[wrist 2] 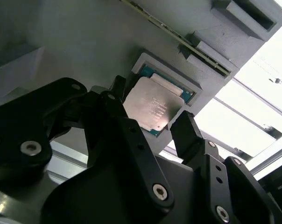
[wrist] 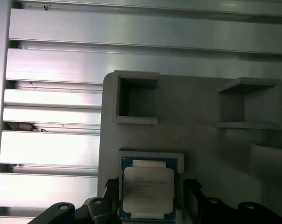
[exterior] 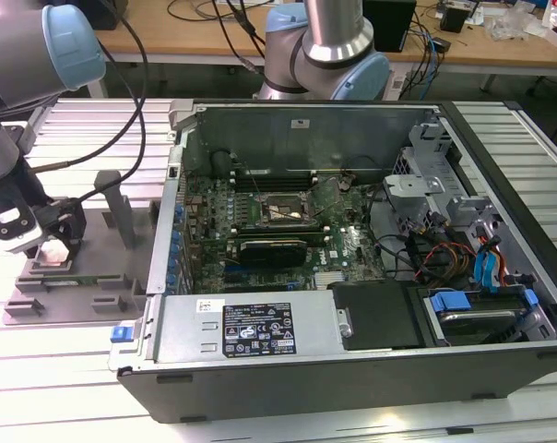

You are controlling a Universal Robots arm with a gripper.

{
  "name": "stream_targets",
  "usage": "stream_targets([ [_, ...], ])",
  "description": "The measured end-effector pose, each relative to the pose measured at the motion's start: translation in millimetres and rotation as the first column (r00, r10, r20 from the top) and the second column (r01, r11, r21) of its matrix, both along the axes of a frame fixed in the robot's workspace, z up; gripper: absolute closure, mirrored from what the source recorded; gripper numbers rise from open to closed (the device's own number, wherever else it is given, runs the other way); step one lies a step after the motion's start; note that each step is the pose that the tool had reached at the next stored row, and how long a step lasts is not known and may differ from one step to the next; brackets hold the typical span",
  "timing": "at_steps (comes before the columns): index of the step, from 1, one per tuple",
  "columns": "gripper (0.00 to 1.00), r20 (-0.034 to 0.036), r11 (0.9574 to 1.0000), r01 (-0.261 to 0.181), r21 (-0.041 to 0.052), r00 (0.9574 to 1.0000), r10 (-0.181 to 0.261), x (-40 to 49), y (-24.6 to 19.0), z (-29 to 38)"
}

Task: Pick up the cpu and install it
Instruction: 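Pick up the cpu and move it towards the insertion slot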

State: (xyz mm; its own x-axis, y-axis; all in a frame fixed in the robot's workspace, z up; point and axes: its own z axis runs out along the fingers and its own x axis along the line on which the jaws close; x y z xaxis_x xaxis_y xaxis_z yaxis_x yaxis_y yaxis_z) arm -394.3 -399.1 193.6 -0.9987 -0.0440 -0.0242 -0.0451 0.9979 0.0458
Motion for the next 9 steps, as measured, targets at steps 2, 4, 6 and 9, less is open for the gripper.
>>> stream_targets([
  [2, 0.34, 0.0001, 1.0, 0.0, 0.0, 1.0, 0.0, -1.3, 1.6, -2.1],
  [4, 0.34, 0.0001, 1.0, 0.0, 0.0, 1.0, 0.0, -1.5, 1.7, -3.7],
  [6, 0.34, 0.0, 1.0, 0.0, 0.0, 1.0, 0.0, -1.5, 1.8, -5.1],
  [9, 0.34, 0.0002, 1.0, 0.0, 0.0001, 1.0, 0.0, -1.7, 1.8, -6.9],
])
